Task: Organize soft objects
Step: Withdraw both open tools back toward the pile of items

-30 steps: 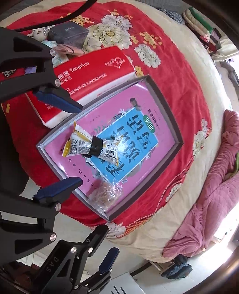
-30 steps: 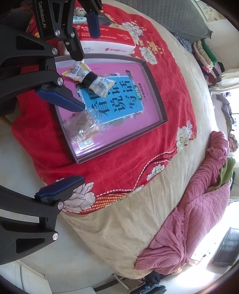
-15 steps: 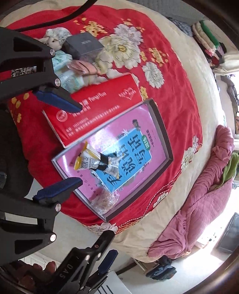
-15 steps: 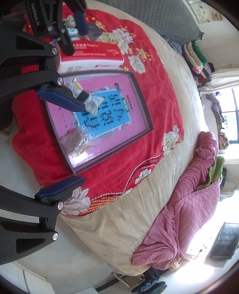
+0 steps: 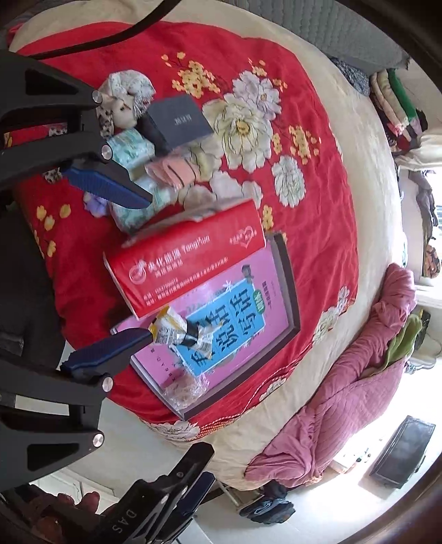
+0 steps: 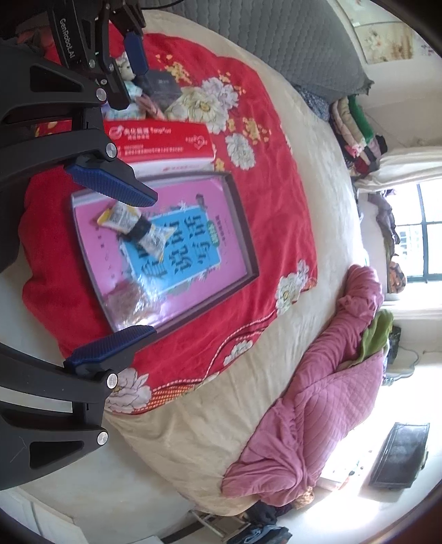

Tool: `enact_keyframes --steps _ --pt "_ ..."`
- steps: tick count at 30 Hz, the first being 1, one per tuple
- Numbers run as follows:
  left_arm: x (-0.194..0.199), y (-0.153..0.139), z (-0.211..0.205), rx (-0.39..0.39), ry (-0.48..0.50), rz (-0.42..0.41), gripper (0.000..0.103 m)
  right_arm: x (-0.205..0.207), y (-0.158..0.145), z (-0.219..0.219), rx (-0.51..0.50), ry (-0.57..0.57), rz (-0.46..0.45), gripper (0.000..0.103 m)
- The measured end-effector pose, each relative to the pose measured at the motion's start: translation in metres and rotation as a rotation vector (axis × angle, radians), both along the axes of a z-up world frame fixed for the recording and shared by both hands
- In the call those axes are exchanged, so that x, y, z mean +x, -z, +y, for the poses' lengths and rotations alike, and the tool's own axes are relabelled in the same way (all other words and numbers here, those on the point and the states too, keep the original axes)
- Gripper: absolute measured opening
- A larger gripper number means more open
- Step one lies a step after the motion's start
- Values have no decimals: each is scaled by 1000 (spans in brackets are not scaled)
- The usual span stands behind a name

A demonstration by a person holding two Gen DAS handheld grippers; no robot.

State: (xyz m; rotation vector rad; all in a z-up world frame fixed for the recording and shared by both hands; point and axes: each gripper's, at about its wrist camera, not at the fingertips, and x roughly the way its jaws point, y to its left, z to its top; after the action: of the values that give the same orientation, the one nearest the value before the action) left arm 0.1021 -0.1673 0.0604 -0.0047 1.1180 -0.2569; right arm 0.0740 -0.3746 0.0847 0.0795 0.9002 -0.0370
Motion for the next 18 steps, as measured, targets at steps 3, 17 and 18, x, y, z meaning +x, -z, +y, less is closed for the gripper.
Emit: enact_keyframes --steps 3,17,18 --pt "-4 -2 13 5 -21 -13 72 -1 -4 14 -2 -25 -8 73" --pt "-22 -14 77 -23 -116 -40 72 -8 -10 78 -8 -147 -20 73" --pt "-23 -16 86 -22 -129 -44 72 -9 -10 84 -11 -160 -20 73"
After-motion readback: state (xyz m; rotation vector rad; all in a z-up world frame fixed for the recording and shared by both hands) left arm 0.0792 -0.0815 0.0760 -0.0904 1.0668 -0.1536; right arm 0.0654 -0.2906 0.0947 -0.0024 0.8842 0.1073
